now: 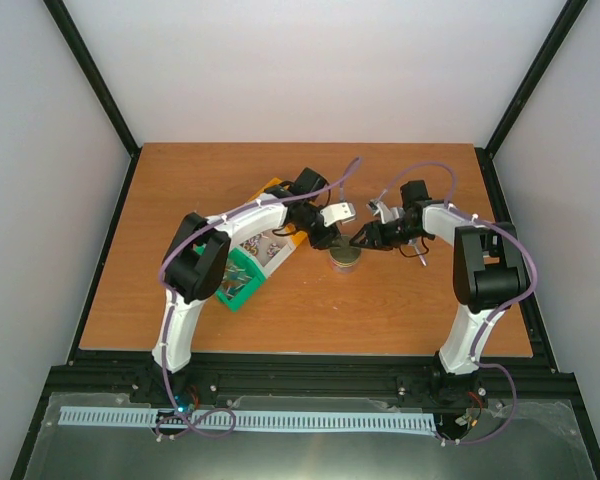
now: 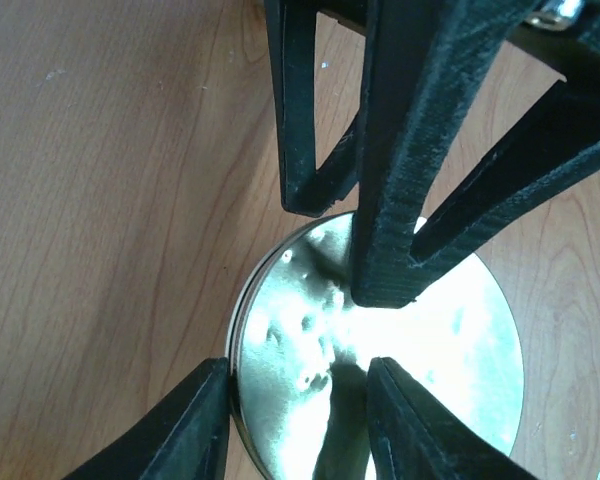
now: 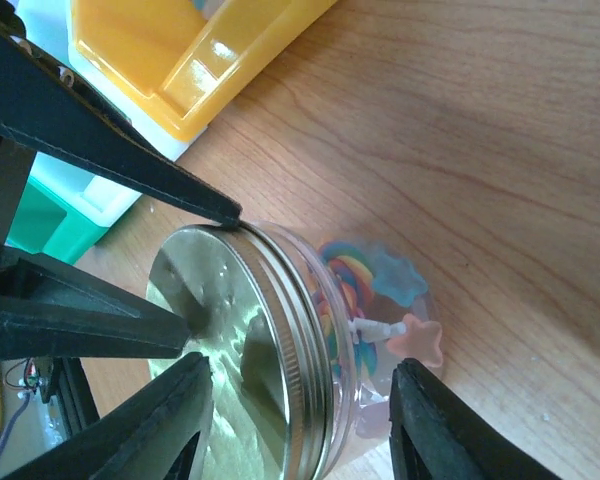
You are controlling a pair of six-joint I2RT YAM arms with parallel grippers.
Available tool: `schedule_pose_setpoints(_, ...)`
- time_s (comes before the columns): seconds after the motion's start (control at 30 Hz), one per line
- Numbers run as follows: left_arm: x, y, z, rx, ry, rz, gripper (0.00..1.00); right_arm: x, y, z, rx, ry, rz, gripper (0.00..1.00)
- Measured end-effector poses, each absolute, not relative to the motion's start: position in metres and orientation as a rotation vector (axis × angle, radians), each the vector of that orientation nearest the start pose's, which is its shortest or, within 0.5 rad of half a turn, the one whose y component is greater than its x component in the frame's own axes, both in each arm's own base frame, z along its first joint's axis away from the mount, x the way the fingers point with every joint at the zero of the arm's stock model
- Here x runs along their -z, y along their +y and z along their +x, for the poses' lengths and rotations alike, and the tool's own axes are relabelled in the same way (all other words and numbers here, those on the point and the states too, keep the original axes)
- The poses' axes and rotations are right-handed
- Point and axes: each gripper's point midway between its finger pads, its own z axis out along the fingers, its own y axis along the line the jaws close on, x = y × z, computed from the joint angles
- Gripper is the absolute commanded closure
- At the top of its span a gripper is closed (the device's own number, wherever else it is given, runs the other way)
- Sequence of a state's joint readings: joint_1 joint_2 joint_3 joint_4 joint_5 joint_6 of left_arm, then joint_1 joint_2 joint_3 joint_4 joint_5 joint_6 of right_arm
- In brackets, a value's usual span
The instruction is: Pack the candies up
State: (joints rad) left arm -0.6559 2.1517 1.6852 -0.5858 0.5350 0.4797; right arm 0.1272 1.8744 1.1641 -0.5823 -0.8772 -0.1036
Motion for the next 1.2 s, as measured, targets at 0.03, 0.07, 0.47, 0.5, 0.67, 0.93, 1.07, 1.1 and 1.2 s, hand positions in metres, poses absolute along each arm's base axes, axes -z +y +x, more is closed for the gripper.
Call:
schedule_pose_setpoints(0.03,-0.086,-0.388,0.36,0.771,2.065,1.546,0.65,-0.075,0.179,0.356,-1.229,2.578,-0.476,0.54)
schedule_pose_setpoints(0.07,-0.085,-0.388,0.36,0.779,2.067,1.549,0.67,-0.075,0.179,0.357,-1.227,2.578,-0.477,0.55)
schedule_pose_setpoints(0.47,-0.083,-0.379,0.351,0.802,2.087,1.594,0.69,-0.073,0.198,0.349,-1.274,2.559,-0.57,0.72)
schedule_pose_setpoints(0.5,-0.083,-0.376,0.348,0.802,2.094,1.599,0.7,-0.073,0.203,0.346,-1.283,2.558,-0.588,0.72)
schedule_pose_setpoints(0.67,-0.082,-0.357,0.329,0.811,2.123,1.629,0.72,-0.072,0.228,0.324,-1.349,2.551,-0.688,0.73)
schedule_pose_setpoints(0.93,-0.08,-0.335,0.302,0.811,2.134,1.655,0.64,-0.072,0.246,0.302,-1.439,2.541,-0.754,0.68)
schedule_pose_setpoints(1.07,-0.082,-0.332,0.3,0.789,2.136,1.656,0.56,-0.071,0.246,0.3,-1.433,2.547,-0.761,0.5)
schedule_pose_setpoints(1.1,-0.083,-0.329,0.301,0.77,2.142,1.656,0.56,-0.071,0.245,0.299,-1.426,2.543,-0.769,0.49)
schedule_pose_setpoints(1.2,-0.087,-0.326,0.301,0.742,2.145,1.654,0.56,-0.077,0.244,0.3,-1.393,2.531,-0.785,0.5)
